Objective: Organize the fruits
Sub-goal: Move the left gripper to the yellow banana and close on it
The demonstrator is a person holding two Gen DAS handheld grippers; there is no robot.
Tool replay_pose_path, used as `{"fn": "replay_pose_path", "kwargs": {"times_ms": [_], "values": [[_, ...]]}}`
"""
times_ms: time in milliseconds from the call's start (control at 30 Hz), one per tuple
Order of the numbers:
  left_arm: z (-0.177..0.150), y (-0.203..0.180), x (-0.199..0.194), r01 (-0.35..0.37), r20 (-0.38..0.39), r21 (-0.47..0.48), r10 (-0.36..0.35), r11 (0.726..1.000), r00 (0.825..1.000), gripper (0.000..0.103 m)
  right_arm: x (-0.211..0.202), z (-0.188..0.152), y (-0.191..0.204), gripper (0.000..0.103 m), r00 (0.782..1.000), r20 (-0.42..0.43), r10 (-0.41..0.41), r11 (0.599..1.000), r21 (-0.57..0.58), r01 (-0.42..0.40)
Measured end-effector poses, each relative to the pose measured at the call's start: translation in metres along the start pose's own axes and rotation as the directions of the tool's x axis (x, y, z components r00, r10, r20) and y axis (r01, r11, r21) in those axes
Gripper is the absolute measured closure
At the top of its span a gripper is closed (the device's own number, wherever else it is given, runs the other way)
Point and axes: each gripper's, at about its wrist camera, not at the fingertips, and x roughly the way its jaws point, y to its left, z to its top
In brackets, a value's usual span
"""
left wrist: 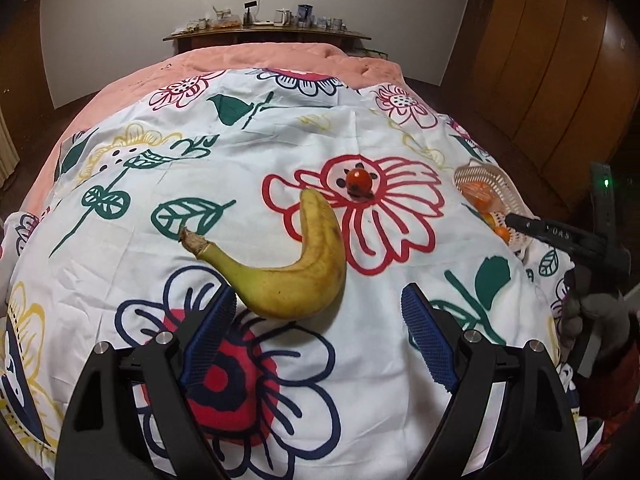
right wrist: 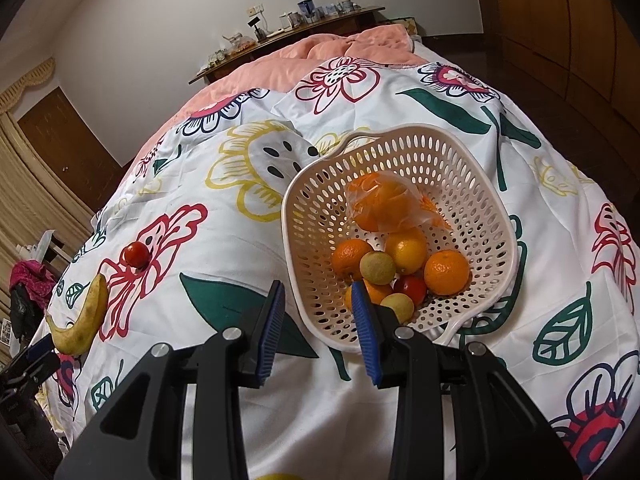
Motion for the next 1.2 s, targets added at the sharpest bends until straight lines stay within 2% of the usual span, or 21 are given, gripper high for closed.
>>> {"fn": "replay_pose_path", "kwargs": {"times_ms": [267,567,700,867,967,1033,1200], "values": [[-0.01,0.007,-0.005,-0.066,0.009,0.016,0.066,0.998,0.998,0.018,-0.002,0.0,0.001,0.068,1.0,0.005,0.001,1.0,-0.001,-0.001],[-0.004,-0.009,-0.017,-0.075,0.075,0.084,0.068,0.994,0.995,0.018,-0.009,0.003,0.015,0.068,1.0,0.017,0.023,0.999,-0.033,-0.023],[0.005,-0.006,-0.005,-0.08,0.065,0.089,0.074,0.993,0.995,0.018,-0.009,0.002,0.027,0.068,0.999,0.012,0.041,0.997,-0.062,-0.04],[0.015,-0.002,0.013,-0.058,0.033,0.123,0.055,0.991,0.998,0.029,-0.005,-0.001,0.034,0.068,0.999,-0.005,0.047,0.996,-0.077,-0.047],[0.02,0.003,0.023,-0.04,0.01,0.133,0.039,0.99,0.999,0.039,-0.002,-0.002,0.038,0.068,0.999,-0.013,0.048,0.995,-0.083,-0.049],[0.023,0.006,0.03,-0.023,-0.006,0.134,0.024,0.991,1.0,0.049,-0.001,-0.003,0.04,0.068,0.999,-0.016,0.048,0.995,-0.088,-0.049],[0.025,0.003,0.043,0.028,-0.041,0.165,-0.022,0.986,0.999,0.053,0.0,-0.003,0.042,0.068,0.999,-0.021,0.046,0.994,-0.094,-0.047]]}}
